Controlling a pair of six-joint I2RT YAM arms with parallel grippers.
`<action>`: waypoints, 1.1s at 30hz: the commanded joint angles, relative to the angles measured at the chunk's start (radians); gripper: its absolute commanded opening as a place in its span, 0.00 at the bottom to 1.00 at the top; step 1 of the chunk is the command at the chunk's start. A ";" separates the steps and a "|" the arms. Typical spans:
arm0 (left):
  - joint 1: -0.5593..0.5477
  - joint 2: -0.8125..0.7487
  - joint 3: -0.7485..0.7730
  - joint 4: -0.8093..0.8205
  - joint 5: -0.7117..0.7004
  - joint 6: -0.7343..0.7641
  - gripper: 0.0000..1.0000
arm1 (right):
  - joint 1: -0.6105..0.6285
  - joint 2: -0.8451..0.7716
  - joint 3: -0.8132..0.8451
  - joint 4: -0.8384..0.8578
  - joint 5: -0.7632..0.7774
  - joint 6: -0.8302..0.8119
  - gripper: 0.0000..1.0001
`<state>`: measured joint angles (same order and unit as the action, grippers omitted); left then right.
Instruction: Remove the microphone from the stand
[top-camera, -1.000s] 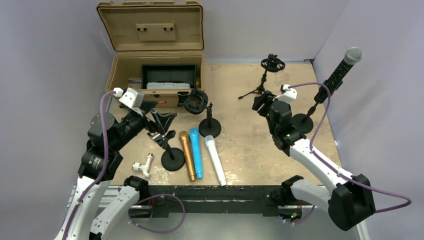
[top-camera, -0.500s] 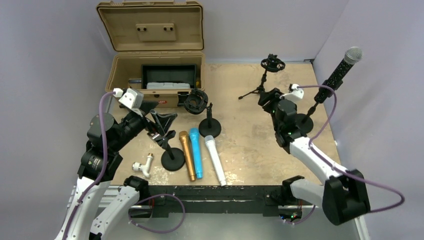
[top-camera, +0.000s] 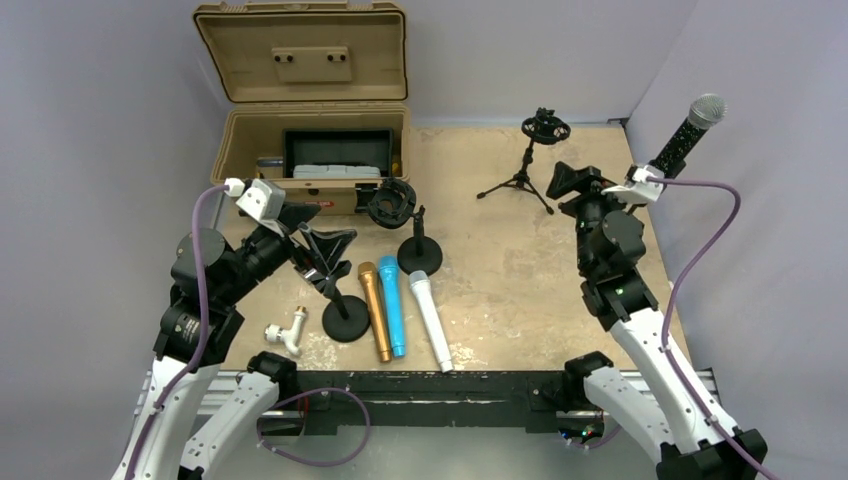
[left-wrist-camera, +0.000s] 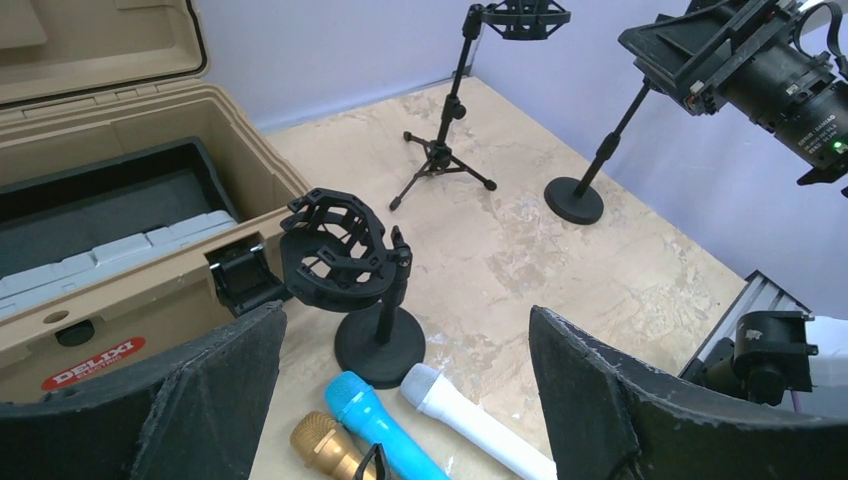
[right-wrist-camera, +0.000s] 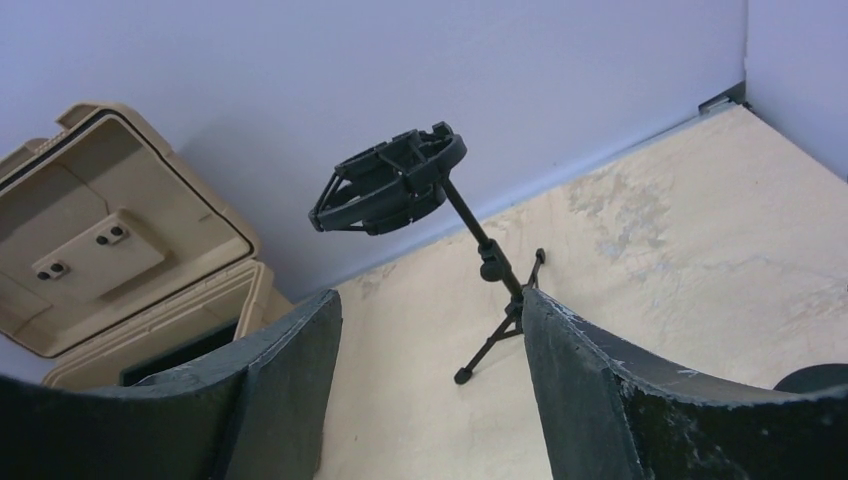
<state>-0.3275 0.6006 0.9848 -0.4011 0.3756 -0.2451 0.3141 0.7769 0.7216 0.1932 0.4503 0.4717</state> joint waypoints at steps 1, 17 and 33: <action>0.004 -0.005 0.011 0.066 0.037 -0.024 0.89 | 0.002 0.061 0.061 -0.059 0.007 -0.047 0.66; 0.005 -0.009 0.008 0.073 0.048 -0.031 0.89 | 0.002 0.286 0.258 -0.013 -0.173 0.399 0.79; 0.005 -0.015 0.010 0.072 0.054 -0.034 0.89 | 0.083 0.466 0.542 -0.452 0.239 0.833 0.72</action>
<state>-0.3275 0.5915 0.9848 -0.3801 0.4145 -0.2699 0.3702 1.2079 1.1534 -0.0895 0.5201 1.1503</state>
